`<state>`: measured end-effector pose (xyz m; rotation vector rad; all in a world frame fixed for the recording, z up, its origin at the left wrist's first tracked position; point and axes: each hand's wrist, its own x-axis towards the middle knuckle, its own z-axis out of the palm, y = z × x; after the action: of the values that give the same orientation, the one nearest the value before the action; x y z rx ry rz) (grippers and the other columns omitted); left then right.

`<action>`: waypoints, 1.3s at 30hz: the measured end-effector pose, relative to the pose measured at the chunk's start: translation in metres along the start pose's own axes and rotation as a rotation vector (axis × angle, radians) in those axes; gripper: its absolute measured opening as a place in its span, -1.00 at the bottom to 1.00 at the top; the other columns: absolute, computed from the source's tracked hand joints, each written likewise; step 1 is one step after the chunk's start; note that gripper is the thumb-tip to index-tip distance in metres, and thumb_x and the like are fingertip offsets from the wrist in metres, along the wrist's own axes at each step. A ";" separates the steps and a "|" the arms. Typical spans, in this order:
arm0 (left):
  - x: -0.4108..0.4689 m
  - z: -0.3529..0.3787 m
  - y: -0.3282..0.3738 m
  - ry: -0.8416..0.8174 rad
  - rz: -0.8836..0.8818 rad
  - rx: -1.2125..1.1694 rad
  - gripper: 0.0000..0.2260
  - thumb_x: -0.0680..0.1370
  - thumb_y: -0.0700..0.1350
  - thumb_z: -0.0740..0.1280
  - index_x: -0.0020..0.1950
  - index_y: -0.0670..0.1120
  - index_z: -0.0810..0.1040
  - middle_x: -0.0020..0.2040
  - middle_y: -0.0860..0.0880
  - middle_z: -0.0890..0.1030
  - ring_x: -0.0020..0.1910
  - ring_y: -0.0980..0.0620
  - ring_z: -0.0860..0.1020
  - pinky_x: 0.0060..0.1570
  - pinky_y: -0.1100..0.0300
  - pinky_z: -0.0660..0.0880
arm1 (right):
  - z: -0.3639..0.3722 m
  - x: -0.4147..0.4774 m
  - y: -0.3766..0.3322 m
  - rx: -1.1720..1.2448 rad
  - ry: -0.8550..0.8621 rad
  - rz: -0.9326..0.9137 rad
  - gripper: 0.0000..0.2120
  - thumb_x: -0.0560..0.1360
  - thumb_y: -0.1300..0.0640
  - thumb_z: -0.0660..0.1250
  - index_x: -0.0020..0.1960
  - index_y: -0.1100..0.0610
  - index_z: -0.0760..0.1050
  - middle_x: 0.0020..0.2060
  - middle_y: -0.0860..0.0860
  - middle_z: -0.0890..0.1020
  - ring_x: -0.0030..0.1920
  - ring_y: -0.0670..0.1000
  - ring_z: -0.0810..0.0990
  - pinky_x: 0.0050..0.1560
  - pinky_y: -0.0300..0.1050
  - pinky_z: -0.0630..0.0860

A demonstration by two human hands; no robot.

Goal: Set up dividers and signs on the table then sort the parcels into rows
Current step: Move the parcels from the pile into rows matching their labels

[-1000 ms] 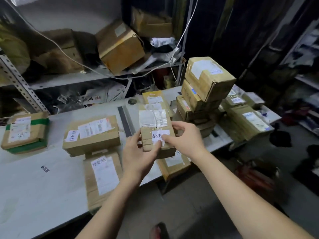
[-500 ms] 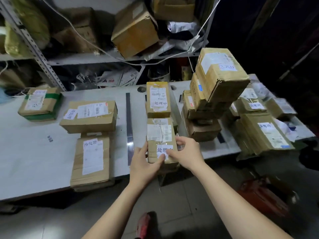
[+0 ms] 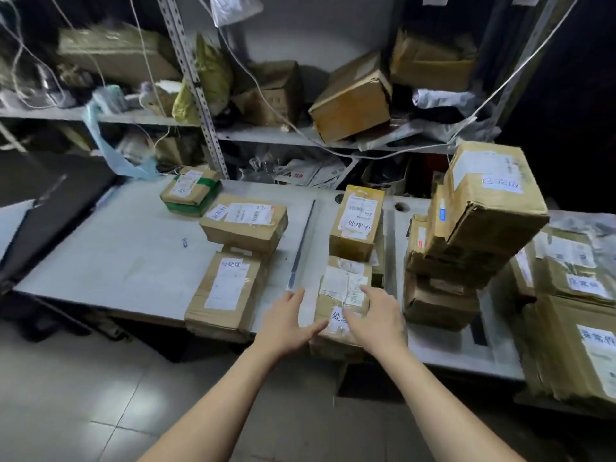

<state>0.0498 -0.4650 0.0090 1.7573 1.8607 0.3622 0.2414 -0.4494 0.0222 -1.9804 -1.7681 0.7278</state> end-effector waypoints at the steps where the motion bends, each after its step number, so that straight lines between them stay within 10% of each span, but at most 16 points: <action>1: -0.003 -0.014 -0.001 0.022 0.014 0.115 -0.24 0.49 0.39 0.34 0.57 0.03 0.31 0.46 0.01 0.43 0.42 -0.02 0.43 0.41 -0.03 0.42 | -0.002 0.003 -0.009 -0.080 -0.004 -0.054 -0.44 0.51 -0.10 0.43 0.48 -0.03 0.43 0.42 -0.08 0.50 0.40 0.01 0.44 0.28 0.00 0.47; 16: 0.020 -0.205 -0.155 0.289 -0.008 0.422 -0.28 0.57 0.32 0.23 0.63 0.00 0.17 0.57 -0.02 0.29 0.56 -0.05 0.23 0.53 0.00 0.19 | 0.062 0.042 -0.236 -0.397 -0.043 -0.437 -0.38 0.51 -0.16 0.38 0.52 -0.06 0.35 0.49 -0.12 0.40 0.46 0.01 0.35 0.37 0.03 0.41; 39: 0.262 -0.366 -0.432 0.070 -0.129 0.230 -0.33 0.62 0.25 0.22 0.65 0.00 0.14 0.58 -0.01 0.29 0.50 -0.07 0.35 0.36 -0.02 0.40 | 0.307 0.269 -0.465 0.067 -0.185 0.016 -0.35 0.52 -0.02 0.45 0.53 0.10 0.34 0.44 0.08 0.47 0.42 0.10 0.45 0.31 -0.02 0.45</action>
<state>-0.5114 -0.1923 0.0166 1.7782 2.1252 0.1664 -0.2934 -0.1388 0.0255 -1.9393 -1.8055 0.9914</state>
